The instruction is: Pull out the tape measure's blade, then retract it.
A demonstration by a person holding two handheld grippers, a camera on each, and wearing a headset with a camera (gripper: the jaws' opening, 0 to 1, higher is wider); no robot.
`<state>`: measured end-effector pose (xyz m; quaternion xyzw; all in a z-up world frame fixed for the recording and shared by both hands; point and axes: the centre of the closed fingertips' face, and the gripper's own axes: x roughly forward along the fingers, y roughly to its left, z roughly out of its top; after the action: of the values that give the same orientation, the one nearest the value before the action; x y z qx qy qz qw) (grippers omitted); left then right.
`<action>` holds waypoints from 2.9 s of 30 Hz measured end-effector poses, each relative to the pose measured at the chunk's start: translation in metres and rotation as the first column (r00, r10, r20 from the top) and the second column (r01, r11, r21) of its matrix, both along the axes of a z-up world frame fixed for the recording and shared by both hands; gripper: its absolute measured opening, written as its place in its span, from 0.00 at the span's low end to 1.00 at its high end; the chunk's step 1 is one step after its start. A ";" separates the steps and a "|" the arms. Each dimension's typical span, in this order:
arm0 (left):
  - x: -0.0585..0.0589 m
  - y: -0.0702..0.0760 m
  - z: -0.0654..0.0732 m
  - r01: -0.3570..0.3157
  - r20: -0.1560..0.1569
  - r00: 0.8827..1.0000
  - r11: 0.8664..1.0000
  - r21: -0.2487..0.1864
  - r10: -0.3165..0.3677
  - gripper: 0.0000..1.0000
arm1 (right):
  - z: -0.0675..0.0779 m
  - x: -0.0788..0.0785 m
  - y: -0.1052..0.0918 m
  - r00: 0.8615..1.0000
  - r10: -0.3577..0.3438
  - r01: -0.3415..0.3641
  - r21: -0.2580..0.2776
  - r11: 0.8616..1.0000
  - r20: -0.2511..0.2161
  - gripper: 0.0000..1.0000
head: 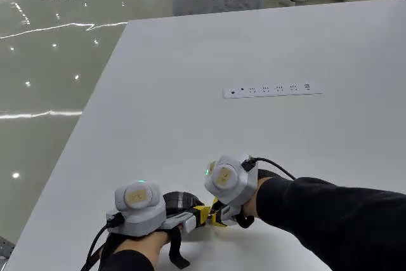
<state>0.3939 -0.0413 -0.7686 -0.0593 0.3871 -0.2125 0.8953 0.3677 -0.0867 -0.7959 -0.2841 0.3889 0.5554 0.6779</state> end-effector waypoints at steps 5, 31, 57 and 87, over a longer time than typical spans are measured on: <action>0.000 0.000 0.000 -0.002 -0.001 1.000 1.000 -0.001 0.002 0.61 | 0.000 0.001 0.004 1.000 -0.007 0.007 0.011 1.000 0.002 0.09; 0.000 -0.001 -0.001 -0.005 0.024 1.000 1.000 -0.001 0.005 0.63 | 0.000 0.000 0.005 0.997 -0.068 0.067 0.033 0.997 0.044 0.11; -0.016 0.038 0.024 0.164 0.109 0.982 0.983 -0.078 -0.156 0.99 | 0.030 -0.040 -0.097 0.929 -0.368 0.354 0.207 0.912 0.034 0.19; -0.048 0.098 0.065 0.329 0.193 0.920 0.940 0.091 -0.340 0.99 | 0.086 -0.101 -0.275 0.801 -0.593 0.562 0.235 0.793 0.085 0.65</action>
<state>0.3462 0.0565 -0.7034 0.0557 0.3025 -0.3561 0.8824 0.2664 -0.3619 -0.7102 -0.1248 0.3462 0.3333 0.8680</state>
